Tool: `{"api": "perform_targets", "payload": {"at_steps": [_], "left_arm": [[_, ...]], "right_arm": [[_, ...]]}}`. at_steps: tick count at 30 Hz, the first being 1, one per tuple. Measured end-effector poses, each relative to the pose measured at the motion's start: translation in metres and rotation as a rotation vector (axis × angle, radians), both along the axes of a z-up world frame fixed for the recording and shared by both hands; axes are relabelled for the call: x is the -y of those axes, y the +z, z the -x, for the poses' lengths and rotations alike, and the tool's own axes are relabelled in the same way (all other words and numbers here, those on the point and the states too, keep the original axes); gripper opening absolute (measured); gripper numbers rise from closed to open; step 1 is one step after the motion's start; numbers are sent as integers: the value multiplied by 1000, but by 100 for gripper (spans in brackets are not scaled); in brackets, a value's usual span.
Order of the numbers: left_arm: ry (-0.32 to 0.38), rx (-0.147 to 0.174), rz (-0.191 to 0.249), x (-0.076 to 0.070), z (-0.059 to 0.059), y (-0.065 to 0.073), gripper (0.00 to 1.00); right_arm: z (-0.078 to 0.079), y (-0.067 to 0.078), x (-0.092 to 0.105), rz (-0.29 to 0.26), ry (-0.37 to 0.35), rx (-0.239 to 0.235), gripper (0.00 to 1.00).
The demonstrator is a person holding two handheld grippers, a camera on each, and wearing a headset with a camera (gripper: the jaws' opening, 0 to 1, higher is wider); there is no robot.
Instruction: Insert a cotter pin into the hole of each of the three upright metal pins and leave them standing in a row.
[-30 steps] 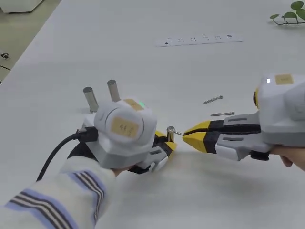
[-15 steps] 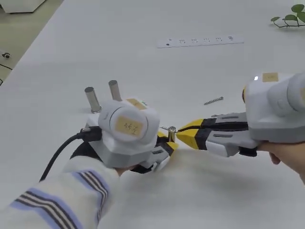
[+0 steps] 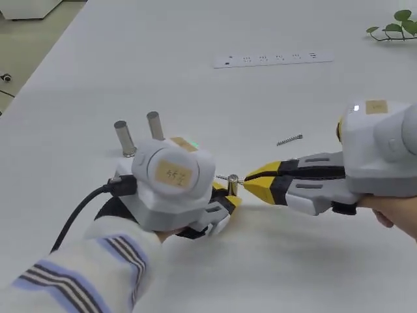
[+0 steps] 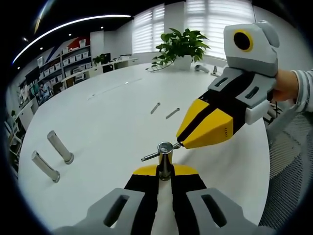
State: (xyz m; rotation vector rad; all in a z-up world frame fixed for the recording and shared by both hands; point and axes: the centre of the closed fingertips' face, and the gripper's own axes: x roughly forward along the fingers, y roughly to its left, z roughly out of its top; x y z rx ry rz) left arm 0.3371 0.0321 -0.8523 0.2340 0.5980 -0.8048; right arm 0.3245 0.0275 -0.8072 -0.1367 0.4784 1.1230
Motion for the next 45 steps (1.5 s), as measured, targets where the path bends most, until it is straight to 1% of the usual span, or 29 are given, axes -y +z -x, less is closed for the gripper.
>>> {"api": "perform_targets", "payload": {"at_steps": [3, 5, 16, 18, 19, 20, 26, 27, 28, 31, 33, 34, 35, 36, 38, 39, 40, 41, 43, 45], "left_arm": [[-1, -1, 0, 0, 0, 0, 7], [-1, -1, -1, 0, 0, 0, 7], [13, -8, 3, 0, 0, -1, 7], [11, -6, -1, 0, 0, -1, 7], [7, 4, -8, -1, 0, -1, 7], [8, 4, -6, -1, 1, -1, 7], [45, 4, 20, -2, -1, -1, 7], [52, -2, 29, -2, 0, -1, 7], [66, -19, 47, -3, 0, -2, 8], [59, -9, 42, -3, 1, -1, 8], [53, 4, 38, -3, 2, -1, 8], [54, 9, 53, -2, 1, 0, 8], [63, 6, 85, -1, 2, 2, 8], [68, -10, 117, 0, 3, 4, 9], [63, -8, 106, -3, 4, 4, 9], [53, -4, 96, -3, 4, 4, 10], [30, 2, 88, -1, 6, 4, 14], [22, -2, 87, -1, 8, 4, 17], [15, 2, 83, -2, 10, 5, 23], [8, 3, 75, -3, 11, 5, 26]], "right_arm": [[0, -1, -1, 9, 5, 7, 4], [1, -2, -2, 12, 6, 1, 4], [-2, -1, -5, 20, 9, 22, 4], [-2, -1, -5, 17, 6, 18, 4], [-2, -1, -5, 18, 5, 18, 4], [-2, -1, -5, 17, 5, 18, 4], [-2, 0, -5, 4, 5, 21, 5], [-1, 1, -6, 0, 6, 21, 5], [-1, 2, -6, -6, 8, 21, 5], [-1, 2, -6, -1, 10, 25, 6], [0, 3, -5, -1, 11, 23, 6], [0, 3, -5, -3, 12, 23, 6], [0, 3, -5, -3, 13, 24, 6], [0, 4, -5, -2, 14, 24, 6], [1, 5, -4, -3, 17, 22, 6], [2, 5, -5, -5, 18, 21, 6], [2, 6, -4, -5, 18, 22, 6], [2, 6, -5, -5, 19, 24, 6], [2, 6, -5, -1, 21, 24, 9], [2, 5, -5, 8, 21, 26, 10]]}}
